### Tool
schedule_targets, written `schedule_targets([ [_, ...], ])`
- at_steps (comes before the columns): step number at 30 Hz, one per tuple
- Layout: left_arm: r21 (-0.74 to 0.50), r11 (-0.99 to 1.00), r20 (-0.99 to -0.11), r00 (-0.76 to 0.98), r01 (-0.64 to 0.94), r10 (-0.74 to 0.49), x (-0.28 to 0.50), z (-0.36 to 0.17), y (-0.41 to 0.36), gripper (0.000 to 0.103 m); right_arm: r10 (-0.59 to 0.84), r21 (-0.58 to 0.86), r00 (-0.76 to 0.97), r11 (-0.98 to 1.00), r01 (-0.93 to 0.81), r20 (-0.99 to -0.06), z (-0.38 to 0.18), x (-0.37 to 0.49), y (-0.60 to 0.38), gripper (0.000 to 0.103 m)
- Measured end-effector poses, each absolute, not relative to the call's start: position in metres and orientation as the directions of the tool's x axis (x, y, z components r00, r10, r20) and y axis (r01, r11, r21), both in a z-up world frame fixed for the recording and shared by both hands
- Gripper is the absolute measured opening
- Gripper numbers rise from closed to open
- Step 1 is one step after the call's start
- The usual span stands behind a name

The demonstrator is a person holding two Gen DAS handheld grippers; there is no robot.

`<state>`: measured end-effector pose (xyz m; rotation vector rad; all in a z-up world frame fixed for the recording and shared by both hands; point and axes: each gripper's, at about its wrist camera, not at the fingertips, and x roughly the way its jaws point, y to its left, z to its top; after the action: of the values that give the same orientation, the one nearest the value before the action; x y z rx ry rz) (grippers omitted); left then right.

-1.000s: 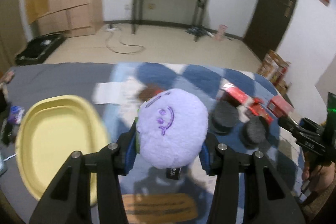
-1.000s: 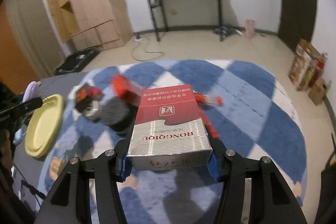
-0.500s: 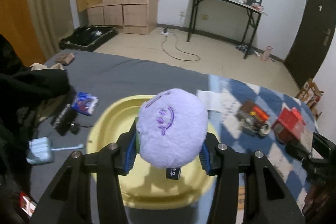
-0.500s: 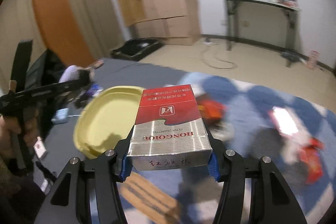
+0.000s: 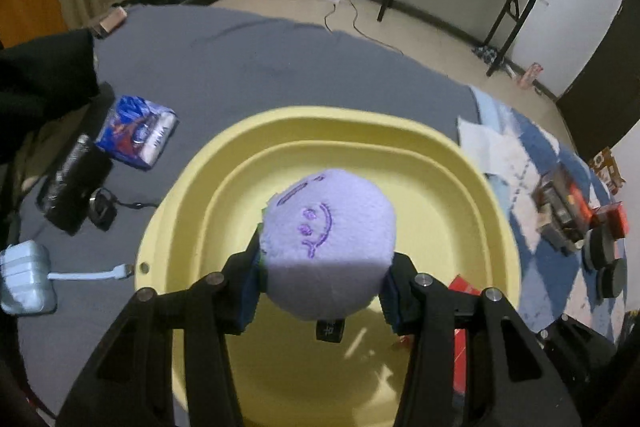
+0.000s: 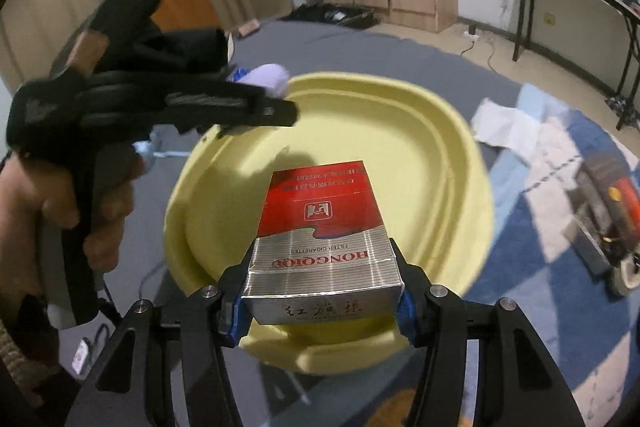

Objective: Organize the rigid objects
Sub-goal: 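Carry plush ball and HONGQIQIU box to the yellow tray and release both, then grasp the brown box with left tool while right tool grasps red tube case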

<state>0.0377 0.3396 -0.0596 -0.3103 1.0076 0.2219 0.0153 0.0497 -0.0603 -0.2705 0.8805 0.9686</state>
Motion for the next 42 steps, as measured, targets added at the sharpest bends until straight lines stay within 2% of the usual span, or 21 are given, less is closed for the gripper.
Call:
schedule_targets([
  [9,-0.175,0.9,-0.895,0.445,-0.399,0.023,0.051,-0.098,0.358,0.051,0.551,0.139,0.245,0.563,-0.815,-0.798,-0.081,0.025,0.113,0.056],
  [15,-0.149,0.908,-0.894,0.447,-0.392,0.046,0.051,-0.098,0.356,0.056,0.533,0.119,0.247,0.561,-0.819,-0.809,-0.09,0.025,0.137,0.055],
  [19,-0.158,0.901,-0.885,0.463,-0.403,0.052,0.045,-0.092,0.357,0.084,0.559,0.152,0.241,0.565,-0.811,-0.794,-0.082,0.022,0.131,0.057],
  [20,-0.174,0.899,-0.875,0.482,-0.401,0.045,0.043,-0.085,0.356,0.09,0.567,0.156,0.246,0.567,-0.809,-0.786,-0.079,0.017,0.125,0.063],
  [21,-0.2,0.897,-0.86,0.509,-0.394,0.032,0.041,-0.075,0.354,0.091,0.579,0.164,0.253,0.571,-0.804,-0.775,-0.075,0.013,0.112,0.067],
  [22,-0.225,0.897,-0.84,0.542,-0.381,0.02,0.038,-0.064,0.353,0.094,0.596,0.176,0.268,0.581,-0.795,-0.757,-0.068,0.012,0.102,0.077],
  [23,-0.24,0.898,-0.824,0.567,-0.368,0.012,0.035,-0.054,0.351,0.1,0.608,0.185,0.281,0.589,-0.786,-0.743,-0.064,0.013,0.09,0.085],
  [27,-0.241,0.933,-0.769,0.64,-0.267,-0.016,0.026,-0.011,0.321,0.103,0.641,0.247,0.347,0.652,-0.717,-0.685,-0.04,0.02,0.025,0.1],
  [30,-0.223,0.953,-0.762,0.646,-0.206,-0.039,0.027,0.002,0.285,0.103,0.62,0.262,0.415,0.715,-0.648,-0.666,-0.028,0.031,-0.045,0.102],
  [36,-0.315,0.946,-0.768,0.607,-0.077,-0.206,0.039,0.009,0.199,0.103,0.49,0.227,0.565,0.852,-0.472,-0.664,-0.006,0.057,-0.206,0.103],
  [42,-0.314,0.937,-0.822,0.538,-0.155,-0.187,0.069,0.003,0.142,0.103,0.305,0.182,0.667,0.951,-0.249,-0.68,-0.006,0.092,-0.33,0.103],
])
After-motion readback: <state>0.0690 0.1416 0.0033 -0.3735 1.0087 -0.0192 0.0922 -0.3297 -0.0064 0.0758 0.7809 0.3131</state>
